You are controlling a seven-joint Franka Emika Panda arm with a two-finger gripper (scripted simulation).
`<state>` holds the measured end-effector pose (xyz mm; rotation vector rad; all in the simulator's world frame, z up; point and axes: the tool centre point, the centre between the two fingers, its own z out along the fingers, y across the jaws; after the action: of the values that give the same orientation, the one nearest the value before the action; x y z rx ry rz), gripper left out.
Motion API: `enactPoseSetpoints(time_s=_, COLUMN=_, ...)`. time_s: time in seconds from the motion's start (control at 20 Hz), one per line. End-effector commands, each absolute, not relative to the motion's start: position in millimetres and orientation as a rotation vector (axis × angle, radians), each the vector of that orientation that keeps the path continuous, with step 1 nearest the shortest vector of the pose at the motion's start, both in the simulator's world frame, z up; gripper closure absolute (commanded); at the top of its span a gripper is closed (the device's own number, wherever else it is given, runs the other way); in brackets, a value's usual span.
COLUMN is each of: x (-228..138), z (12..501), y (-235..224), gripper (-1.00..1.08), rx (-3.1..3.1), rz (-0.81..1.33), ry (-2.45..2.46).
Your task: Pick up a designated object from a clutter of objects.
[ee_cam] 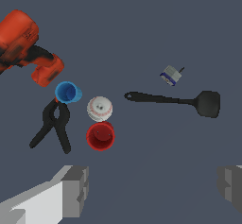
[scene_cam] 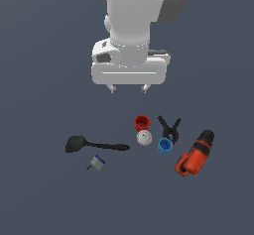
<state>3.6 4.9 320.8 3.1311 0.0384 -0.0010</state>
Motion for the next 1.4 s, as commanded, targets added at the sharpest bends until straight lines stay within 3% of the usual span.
enactPoseSetpoints(time_s=0.0, x=3.6, z=320.8, y=4.9, gripper=-0.92, rx=3.131, rz=-0.001, ry=0.038)
enactPoseSetpoints(time_s=0.75, x=12.5, z=333.8, y=29.6, gripper=-0.92, rx=3.151, rz=0.077, ry=0.055)
enactPoseSetpoints(time_s=1.35, x=11.1, z=259.5, y=43.3, gripper=-0.92, rx=3.141, rz=0.054, ry=0.106)
